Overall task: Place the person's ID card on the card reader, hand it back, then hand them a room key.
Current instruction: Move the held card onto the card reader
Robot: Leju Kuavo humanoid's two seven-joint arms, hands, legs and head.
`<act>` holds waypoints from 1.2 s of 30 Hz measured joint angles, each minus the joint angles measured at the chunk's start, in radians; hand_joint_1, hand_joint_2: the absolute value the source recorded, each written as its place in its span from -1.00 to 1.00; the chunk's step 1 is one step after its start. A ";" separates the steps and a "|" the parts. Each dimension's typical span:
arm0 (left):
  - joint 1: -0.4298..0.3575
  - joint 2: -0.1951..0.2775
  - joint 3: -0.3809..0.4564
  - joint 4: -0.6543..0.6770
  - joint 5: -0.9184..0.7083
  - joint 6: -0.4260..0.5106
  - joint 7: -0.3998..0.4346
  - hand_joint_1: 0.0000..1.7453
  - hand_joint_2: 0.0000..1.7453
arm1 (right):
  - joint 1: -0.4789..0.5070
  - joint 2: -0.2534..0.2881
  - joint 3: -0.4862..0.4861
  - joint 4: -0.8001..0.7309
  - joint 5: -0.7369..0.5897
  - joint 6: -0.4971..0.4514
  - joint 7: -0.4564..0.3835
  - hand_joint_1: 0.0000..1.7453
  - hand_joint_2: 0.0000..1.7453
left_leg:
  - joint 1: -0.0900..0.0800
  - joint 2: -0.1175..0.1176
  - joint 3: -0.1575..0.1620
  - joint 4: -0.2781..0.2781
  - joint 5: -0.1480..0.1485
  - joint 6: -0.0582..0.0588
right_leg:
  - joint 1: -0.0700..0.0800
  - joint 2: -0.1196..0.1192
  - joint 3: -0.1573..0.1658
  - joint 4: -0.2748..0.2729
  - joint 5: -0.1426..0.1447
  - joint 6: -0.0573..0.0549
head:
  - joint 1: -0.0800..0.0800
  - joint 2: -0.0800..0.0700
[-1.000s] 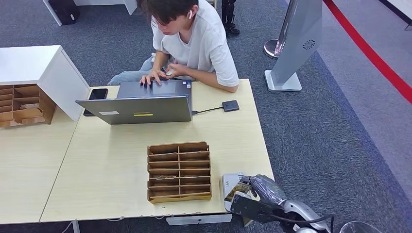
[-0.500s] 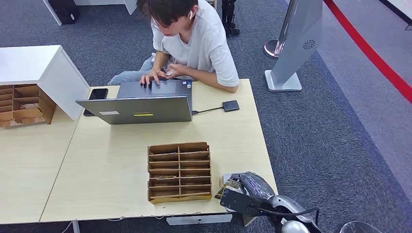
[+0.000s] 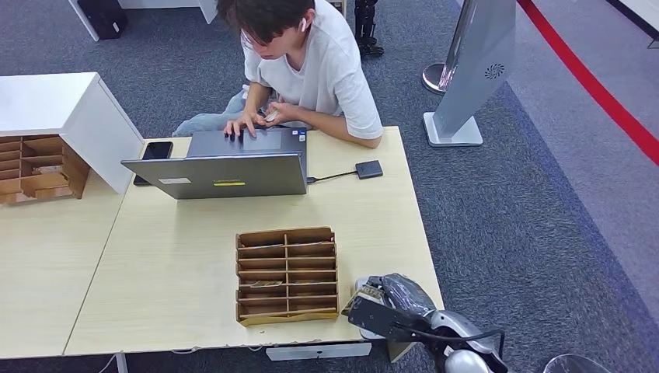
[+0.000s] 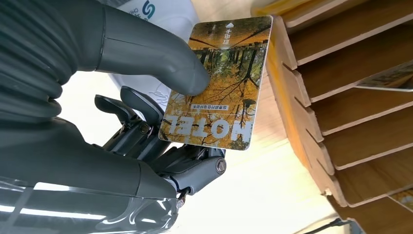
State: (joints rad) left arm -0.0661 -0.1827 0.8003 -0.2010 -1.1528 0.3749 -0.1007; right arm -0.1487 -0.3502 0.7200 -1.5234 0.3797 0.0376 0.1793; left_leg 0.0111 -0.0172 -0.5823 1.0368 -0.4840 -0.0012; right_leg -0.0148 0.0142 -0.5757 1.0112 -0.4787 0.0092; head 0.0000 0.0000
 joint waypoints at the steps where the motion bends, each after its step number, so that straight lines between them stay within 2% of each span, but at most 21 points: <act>1: 0.000 0.000 0.000 0.000 0.000 0.000 0.000 -1.00 -1.00 | 0.000 0.000 0.000 0.003 0.004 -0.005 0.005 1.00 1.00 | 0.000 0.000 0.000 0.000 0.000 0.000 | 0.000 0.000 0.000 0.000 0.000 0.000 | 0.000 0.000; 7: -0.008 -0.002 0.000 0.000 0.000 -0.002 0.030 -1.00 -1.00 | -0.003 0.000 0.000 0.020 0.037 -0.029 0.035 1.00 1.00 | 0.000 0.000 0.000 0.000 0.000 0.000 | 0.000 0.000 0.000 0.000 0.000 0.000 | 0.000 0.000; 16: -0.015 -0.010 -0.003 0.000 0.000 -0.004 0.039 -1.00 -1.00 | -0.005 0.010 -0.005 0.035 0.158 -0.059 0.093 1.00 1.00 | 0.000 0.000 0.000 0.000 0.000 0.000 | 0.000 0.000 0.000 0.000 0.000 0.000 | 0.000 0.000; 36: -0.020 -0.012 -0.008 0.000 0.003 -0.011 0.046 -1.00 -1.00 | -0.001 0.028 -0.027 0.036 0.265 -0.040 0.133 1.00 1.00 | 0.000 0.000 0.000 0.000 0.000 0.000 | 0.000 0.000 0.000 0.000 0.000 0.000 | 0.000 0.000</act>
State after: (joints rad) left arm -0.0859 -0.1947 0.7923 -0.2010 -1.1494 0.3636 -0.0549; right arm -0.1501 -0.3226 0.6932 -1.4879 0.6447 -0.0027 0.3121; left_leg 0.0111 -0.0171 -0.5820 1.0368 -0.4840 -0.0012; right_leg -0.0148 0.0144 -0.5757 1.0111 -0.4786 0.0092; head 0.0000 0.0000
